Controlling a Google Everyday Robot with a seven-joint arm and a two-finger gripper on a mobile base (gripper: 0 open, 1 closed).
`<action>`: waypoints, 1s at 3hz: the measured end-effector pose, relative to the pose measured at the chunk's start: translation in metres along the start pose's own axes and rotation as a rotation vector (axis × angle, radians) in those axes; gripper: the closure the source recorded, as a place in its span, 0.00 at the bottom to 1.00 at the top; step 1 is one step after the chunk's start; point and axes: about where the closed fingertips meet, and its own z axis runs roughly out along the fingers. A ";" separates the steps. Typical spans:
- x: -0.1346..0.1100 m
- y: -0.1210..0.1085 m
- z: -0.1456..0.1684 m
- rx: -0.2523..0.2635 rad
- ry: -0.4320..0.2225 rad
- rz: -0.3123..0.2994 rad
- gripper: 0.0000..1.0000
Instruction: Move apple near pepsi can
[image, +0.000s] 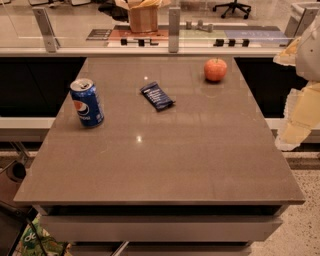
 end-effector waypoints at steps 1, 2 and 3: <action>0.000 0.000 0.000 0.000 0.000 0.000 0.00; 0.004 -0.011 -0.003 0.027 -0.036 0.041 0.00; 0.011 -0.033 -0.002 0.075 -0.084 0.118 0.00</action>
Offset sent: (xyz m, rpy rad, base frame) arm 0.0212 -0.0207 0.0070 0.1020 -0.0557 -0.0845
